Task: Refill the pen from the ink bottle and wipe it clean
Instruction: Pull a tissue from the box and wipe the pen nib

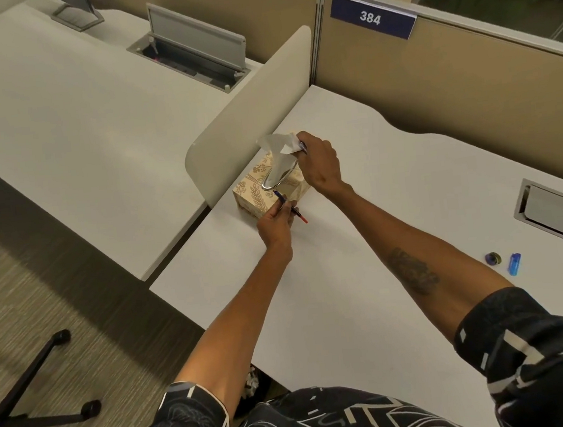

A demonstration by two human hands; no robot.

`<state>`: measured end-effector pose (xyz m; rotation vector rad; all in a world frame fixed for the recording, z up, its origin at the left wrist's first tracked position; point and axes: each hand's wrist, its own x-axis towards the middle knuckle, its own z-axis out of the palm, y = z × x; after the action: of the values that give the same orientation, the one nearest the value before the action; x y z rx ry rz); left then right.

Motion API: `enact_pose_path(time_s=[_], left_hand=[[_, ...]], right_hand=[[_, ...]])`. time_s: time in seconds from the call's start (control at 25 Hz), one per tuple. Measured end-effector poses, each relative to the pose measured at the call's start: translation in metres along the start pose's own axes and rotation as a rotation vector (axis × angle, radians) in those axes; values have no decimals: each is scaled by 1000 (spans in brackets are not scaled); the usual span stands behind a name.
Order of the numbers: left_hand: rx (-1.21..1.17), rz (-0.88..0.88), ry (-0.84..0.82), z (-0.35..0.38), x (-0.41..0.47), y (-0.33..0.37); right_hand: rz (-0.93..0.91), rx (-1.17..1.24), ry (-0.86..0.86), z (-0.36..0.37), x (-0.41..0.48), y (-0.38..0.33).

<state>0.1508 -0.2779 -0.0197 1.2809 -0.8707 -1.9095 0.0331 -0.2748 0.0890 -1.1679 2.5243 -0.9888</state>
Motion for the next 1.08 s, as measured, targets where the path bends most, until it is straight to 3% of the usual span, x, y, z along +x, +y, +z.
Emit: enact_pose_path(time_s=[0.76, 1.08], left_hand=[[59, 8, -8, 1, 1, -2], [141, 103, -125, 12, -23, -4]], right_hand=[[-67, 190, 374, -70, -29, 10], [226, 474, 475, -88, -28, 22]])
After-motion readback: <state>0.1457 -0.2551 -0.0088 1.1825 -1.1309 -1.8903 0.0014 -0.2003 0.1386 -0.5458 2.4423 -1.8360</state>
